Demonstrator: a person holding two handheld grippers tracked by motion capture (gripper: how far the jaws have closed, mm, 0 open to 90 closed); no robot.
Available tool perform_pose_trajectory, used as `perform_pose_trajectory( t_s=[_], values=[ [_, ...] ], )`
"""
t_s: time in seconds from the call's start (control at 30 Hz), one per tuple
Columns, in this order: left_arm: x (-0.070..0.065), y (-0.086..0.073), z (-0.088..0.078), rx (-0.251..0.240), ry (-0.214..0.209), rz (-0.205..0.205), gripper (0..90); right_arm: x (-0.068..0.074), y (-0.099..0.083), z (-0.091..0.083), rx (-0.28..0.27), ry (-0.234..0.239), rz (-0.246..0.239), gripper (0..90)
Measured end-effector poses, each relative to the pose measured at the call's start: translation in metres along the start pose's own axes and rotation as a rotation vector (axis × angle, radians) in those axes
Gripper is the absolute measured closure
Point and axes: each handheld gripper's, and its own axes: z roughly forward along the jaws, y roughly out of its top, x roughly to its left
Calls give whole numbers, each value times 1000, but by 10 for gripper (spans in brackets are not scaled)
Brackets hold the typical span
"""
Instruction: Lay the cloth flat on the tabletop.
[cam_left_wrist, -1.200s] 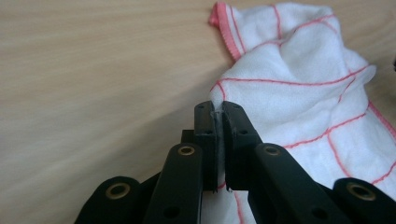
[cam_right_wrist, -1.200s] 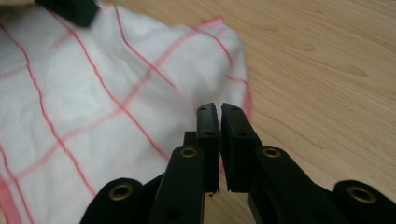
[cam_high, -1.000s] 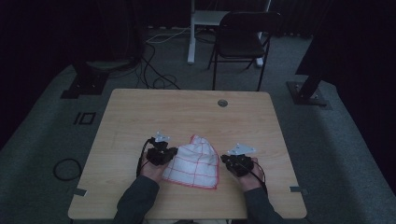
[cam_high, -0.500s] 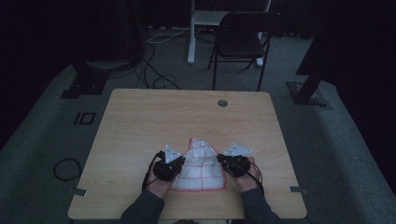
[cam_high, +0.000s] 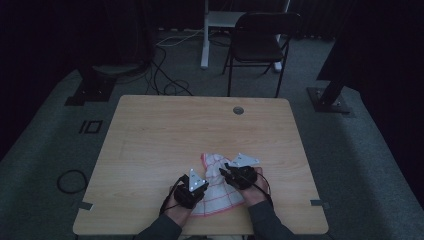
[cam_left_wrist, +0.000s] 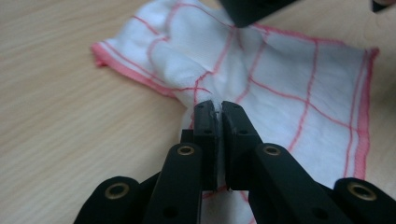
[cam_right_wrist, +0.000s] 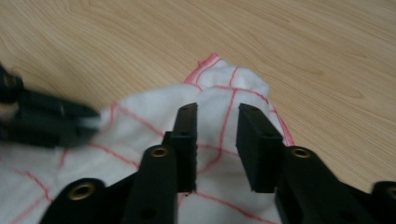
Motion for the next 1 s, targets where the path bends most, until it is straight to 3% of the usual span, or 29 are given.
perform_pose_trajectory(
  t_s=[0.33, 0.53, 0.57, 0.7, 0.87, 1.0],
  values=[
    [-12, -6, 8, 19, -28, 16, 855, 16, 6, 11, 2, 47, -11, 631],
    [-12, -6, 7, 26, -38, 22, 820, 26, 4, 25, 55, 79, -10, 643],
    [-10, -5, 5, 20, -53, 25, 789, 25, 1, 27, 79, 79, -16, 747],
    [-4, -4, -3, -7, -55, 11, 774, 22, -6, 25, 102, 74, -16, 845],
    [8, -2, -11, -39, -40, -6, 768, 19, -11, 22, 103, 71, -20, 871],
    [23, 7, -16, -78, -16, -45, 768, 17, -15, 20, 93, 69, -8, 874]
  ],
)
